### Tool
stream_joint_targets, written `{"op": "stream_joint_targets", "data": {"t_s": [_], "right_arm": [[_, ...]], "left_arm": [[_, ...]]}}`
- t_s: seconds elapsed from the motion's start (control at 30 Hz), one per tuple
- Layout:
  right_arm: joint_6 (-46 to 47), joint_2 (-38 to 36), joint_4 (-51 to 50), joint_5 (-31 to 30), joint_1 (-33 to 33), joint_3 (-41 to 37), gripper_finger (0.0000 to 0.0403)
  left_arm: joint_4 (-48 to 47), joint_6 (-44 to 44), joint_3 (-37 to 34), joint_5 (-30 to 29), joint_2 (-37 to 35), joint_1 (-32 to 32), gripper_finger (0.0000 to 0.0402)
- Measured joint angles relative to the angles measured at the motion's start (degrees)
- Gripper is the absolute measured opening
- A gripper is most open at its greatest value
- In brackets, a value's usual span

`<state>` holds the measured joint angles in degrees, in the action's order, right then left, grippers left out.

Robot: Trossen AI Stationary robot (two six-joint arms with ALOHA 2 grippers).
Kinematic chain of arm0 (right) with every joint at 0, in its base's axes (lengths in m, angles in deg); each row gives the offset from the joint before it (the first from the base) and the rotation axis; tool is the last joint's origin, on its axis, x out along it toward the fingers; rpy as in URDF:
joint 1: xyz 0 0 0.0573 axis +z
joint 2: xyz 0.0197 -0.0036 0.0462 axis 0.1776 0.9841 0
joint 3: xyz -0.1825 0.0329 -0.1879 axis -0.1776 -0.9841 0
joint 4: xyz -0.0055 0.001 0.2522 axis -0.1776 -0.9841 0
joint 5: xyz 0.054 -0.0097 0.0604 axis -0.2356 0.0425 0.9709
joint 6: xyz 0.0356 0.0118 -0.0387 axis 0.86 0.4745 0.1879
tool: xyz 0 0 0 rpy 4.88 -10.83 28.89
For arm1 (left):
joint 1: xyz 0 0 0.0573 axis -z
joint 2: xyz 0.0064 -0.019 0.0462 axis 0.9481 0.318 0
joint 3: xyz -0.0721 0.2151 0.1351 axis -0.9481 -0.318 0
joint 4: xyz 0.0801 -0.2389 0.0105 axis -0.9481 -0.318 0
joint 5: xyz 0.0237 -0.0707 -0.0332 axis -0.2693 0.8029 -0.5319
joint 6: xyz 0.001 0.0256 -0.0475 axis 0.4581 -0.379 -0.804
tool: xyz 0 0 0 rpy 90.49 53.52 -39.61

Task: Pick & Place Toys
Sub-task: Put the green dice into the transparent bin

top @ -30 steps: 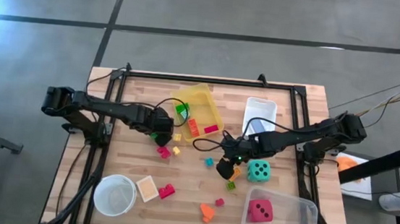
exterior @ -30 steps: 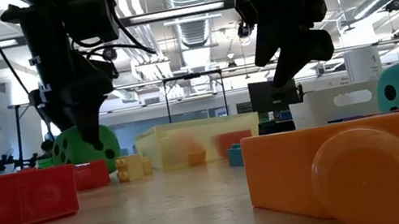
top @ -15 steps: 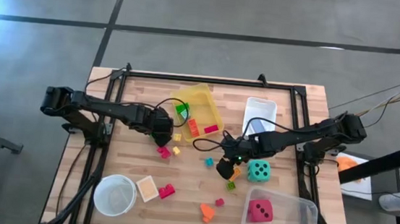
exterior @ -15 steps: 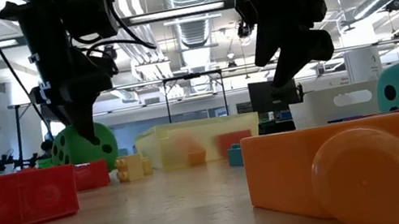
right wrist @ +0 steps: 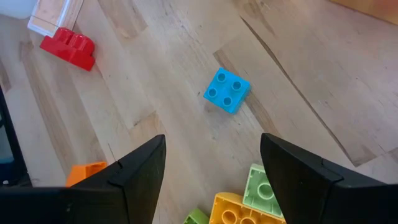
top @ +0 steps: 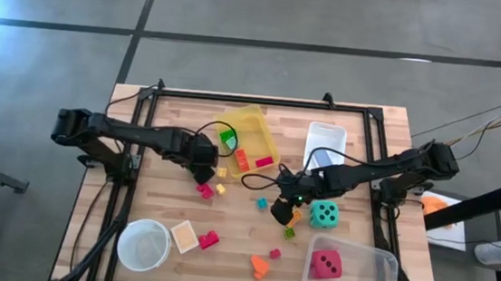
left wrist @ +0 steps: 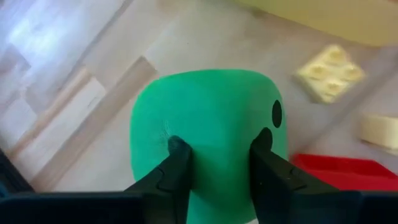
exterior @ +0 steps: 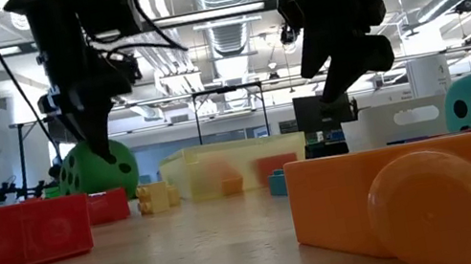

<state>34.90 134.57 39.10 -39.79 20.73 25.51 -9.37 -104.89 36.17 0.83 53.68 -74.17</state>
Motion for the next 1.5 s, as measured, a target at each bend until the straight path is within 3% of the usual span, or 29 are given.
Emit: {"op": "stream_joint_targets", "data": {"t_s": [0.27, 0.5, 0.7, 0.87, 1.33, 1.5], "right_arm": [[-3.7, 0.0, 2.1, -0.4, -0.1, 0.0, 0.0254], [-12.9, 0.0, 11.0, -8.0, -0.1, 0.0, 0.0254], [-13.7, 0.0, 17.6, -8.2, 0.0, 0.0, 0.0254], [-16.9, 0.0, 19.8, -8.2, 0.0, 0.0, 0.0254], [-20.6, 0.0, 19.3, -8.1, 0.0, 0.0, 0.0254], [-20.5, 0.0, 19.4, -8.1, 0.0, 0.0, 0.0254]], "left_arm": [[-1.6, -1.1, 0.5, -0.1, -4.6, 2.1, 0.0080], [-1.3, -2.5, 0.6, -0.8, -9.7, 5.5, 0.0054], [-0.1, -2.7, 0.6, -1.0, -13.2, 8.8, 0.0034], [2.4, -2.8, 0.6, 0.8, -12.1, 11.5, 0.0016], [21.0, -3.6, 0.7, 2.0, -9.2, 21.0, 0.0001], [26.3, -3.1, 0.7, 2.3, -5.1, 22.2, 0.0002]]}}
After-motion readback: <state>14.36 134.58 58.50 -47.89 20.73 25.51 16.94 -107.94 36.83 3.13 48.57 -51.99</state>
